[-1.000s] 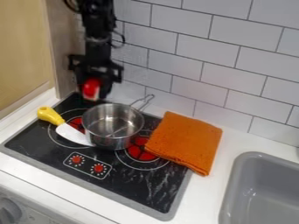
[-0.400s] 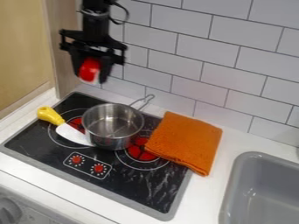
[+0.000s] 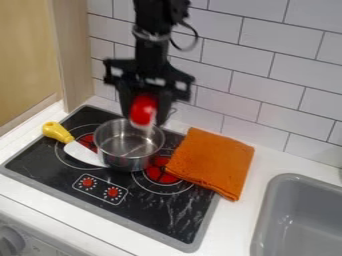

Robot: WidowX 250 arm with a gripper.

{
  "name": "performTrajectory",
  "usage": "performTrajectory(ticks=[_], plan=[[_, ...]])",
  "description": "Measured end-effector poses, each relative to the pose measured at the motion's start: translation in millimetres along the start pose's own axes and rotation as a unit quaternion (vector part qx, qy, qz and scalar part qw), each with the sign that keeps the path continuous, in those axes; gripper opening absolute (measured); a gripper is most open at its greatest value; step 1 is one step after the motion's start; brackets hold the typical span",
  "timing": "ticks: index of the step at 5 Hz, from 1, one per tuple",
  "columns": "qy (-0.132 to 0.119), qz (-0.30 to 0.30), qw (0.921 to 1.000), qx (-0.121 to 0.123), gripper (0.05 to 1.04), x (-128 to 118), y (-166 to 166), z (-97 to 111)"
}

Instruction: Moved the red object from the upper left corner to the lower right corner

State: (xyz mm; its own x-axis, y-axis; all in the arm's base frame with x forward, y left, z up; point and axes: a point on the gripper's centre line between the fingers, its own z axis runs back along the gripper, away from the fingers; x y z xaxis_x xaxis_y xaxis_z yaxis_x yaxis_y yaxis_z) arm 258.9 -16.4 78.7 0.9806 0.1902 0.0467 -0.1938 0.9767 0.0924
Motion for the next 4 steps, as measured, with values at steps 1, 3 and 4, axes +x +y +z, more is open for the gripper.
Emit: performTrajectory(ticks=[1,3,4], plan=[[-0.017,-0.025,0.9995,-0.009,0.547,-37,-43,-12],[-0.013,-0.024,0.9986,-0.046,0.547,-84,-83,-44],[-0.002,-0.013,0.9985,-0.053,0.547,-87,-92,-66]])
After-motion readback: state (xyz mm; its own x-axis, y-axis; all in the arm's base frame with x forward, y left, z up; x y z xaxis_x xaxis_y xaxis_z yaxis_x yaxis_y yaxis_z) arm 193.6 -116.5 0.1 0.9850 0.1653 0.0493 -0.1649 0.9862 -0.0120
